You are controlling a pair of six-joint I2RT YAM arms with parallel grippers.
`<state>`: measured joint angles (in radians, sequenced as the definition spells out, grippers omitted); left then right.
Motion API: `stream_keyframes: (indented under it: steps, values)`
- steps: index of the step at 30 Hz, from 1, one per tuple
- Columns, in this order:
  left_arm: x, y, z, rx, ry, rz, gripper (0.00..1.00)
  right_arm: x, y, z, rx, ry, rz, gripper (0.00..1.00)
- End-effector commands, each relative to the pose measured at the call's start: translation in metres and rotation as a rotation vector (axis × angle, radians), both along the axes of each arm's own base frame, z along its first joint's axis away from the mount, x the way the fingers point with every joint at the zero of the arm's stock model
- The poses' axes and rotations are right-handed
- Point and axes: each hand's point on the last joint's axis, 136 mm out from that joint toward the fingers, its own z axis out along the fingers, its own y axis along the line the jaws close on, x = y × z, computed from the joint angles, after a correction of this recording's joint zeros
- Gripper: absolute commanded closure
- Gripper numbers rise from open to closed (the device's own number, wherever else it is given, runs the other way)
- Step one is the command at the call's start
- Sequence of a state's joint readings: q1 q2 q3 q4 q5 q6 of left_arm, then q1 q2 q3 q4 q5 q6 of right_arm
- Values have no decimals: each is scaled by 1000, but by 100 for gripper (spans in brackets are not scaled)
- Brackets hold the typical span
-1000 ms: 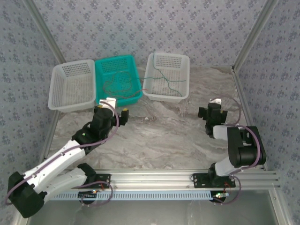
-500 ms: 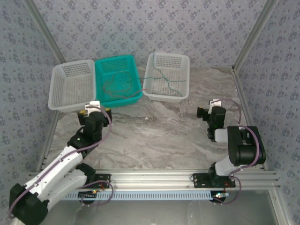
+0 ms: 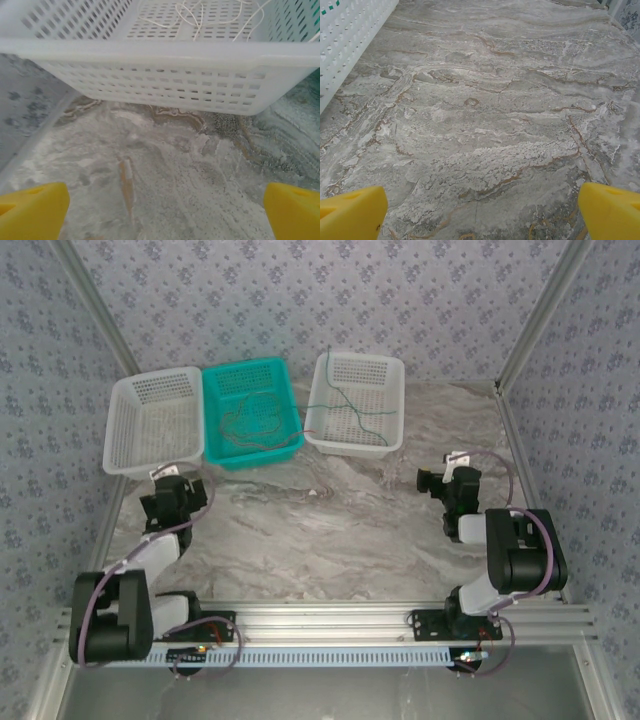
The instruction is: Untangle the cables
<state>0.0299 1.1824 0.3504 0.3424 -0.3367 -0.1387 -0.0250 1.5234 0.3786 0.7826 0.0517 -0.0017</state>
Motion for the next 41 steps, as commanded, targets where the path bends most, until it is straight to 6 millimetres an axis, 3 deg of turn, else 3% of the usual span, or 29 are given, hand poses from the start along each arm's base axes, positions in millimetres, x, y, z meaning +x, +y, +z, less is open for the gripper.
stream_keyframes:
  steps: [1,4,7,8,9,13,41]
  values:
    - [32,-17,22,-55,-141,-122,1,6,-1,10,-12,-27,11,0]
    - [53,-17,23,-90,-174,-159,1,6,-1,10,-12,-26,9,0]
    - [75,-36,14,-108,-165,-273,1,6,-1,10,-12,-27,10,0]
    - [75,-50,1,-67,-109,-323,1,6,-1,10,-13,-25,11,0]
    - [73,-57,0,-26,-142,-340,0,6,-1,10,-12,-27,10,0]
    - [70,-46,2,-46,-181,-297,1,6,0,10,-10,-26,13,0]
    - [71,-50,0,-18,-158,-297,1,6,-2,10,-15,-24,4,0]
